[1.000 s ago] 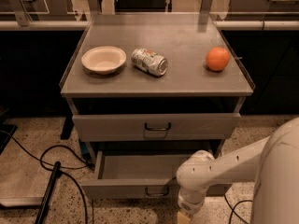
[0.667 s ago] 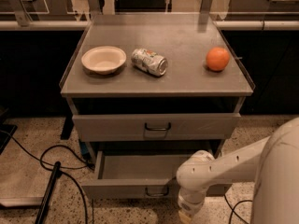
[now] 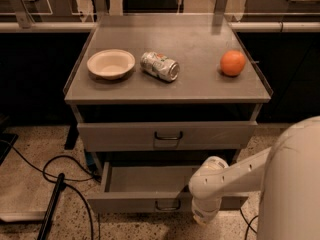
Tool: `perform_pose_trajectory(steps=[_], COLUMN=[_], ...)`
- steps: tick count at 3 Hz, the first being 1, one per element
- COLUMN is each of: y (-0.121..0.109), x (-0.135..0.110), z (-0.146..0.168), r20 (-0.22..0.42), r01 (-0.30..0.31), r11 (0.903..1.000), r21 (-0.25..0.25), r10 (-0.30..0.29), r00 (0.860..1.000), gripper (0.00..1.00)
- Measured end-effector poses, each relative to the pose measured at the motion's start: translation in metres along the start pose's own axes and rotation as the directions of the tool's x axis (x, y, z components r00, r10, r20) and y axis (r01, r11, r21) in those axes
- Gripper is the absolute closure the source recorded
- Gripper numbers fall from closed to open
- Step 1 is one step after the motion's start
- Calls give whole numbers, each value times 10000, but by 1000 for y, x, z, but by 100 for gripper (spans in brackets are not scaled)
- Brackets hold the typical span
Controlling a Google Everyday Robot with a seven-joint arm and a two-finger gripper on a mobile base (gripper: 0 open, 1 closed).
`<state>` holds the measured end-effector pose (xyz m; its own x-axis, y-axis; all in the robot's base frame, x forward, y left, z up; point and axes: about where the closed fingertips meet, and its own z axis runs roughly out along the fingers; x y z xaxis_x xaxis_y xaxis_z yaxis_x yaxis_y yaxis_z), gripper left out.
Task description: Close middle drawer
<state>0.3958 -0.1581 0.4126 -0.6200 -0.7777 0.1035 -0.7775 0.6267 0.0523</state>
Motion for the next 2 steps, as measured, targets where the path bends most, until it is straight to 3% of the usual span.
perform_pose_trajectory(steps=[1, 2], y=[-26, -51], x=[-7, -11], z=[-5, -11], r20=[112, 326], r01=[-455, -967], r11=[9935, 9782], r21=[1046, 1837], r10=[446, 923], r00=[9989, 9952], gripper=[100, 100])
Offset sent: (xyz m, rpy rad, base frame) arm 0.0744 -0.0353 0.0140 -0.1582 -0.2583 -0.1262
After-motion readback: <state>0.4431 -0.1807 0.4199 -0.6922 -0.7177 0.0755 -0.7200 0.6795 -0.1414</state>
